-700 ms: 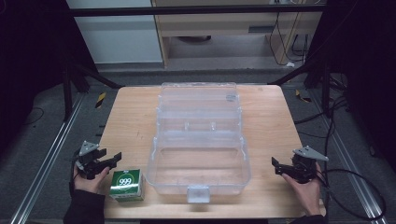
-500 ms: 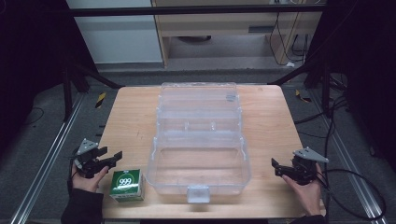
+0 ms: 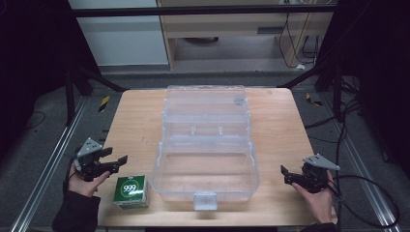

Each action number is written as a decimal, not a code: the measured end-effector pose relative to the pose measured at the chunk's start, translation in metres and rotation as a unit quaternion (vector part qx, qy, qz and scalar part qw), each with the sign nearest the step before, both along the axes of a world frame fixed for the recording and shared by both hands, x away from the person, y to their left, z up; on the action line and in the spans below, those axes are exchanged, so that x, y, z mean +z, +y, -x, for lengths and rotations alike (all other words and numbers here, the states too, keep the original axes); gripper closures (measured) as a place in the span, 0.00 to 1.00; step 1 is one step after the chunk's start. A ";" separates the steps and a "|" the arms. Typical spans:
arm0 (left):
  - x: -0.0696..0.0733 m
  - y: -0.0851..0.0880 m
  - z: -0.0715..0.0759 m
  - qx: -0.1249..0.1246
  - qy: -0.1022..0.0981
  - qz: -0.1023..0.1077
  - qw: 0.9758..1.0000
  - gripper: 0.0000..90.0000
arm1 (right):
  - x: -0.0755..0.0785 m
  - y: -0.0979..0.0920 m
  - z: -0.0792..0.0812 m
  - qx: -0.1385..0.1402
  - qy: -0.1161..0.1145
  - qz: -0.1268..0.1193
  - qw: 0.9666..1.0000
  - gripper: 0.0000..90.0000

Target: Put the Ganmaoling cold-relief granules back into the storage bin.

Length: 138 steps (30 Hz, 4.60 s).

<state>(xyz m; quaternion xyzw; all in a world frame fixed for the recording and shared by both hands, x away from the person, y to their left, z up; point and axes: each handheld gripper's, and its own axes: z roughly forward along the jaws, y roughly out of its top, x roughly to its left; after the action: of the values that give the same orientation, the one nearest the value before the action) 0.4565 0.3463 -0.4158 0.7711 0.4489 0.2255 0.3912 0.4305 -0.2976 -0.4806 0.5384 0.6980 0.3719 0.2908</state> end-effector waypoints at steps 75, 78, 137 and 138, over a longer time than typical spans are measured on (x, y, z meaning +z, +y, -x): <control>0.022 -0.046 0.026 -0.361 0.115 -0.238 0.894 0.03 | -0.008 0.002 -0.001 0.019 0.014 0.027 0.999 0.03; 0.017 -0.050 0.026 -0.366 0.121 -0.242 0.890 0.03 | -0.009 0.002 -0.001 0.021 0.016 0.030 0.999 0.02; 0.038 -0.056 0.018 -0.371 0.137 -0.249 0.884 0.16 | -0.014 0.006 -0.003 0.033 0.034 0.040 0.998 0.02; 0.045 -0.057 0.017 -0.369 0.135 -0.244 0.886 0.16 | -0.014 0.007 -0.003 0.033 0.034 0.039 0.998 0.02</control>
<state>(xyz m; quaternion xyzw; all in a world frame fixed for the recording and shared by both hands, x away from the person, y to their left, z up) 0.4390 0.2892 -0.3708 0.9753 0.1108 0.0607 0.1813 0.4335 -0.2910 -0.4945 0.5153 0.7388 0.3359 0.2753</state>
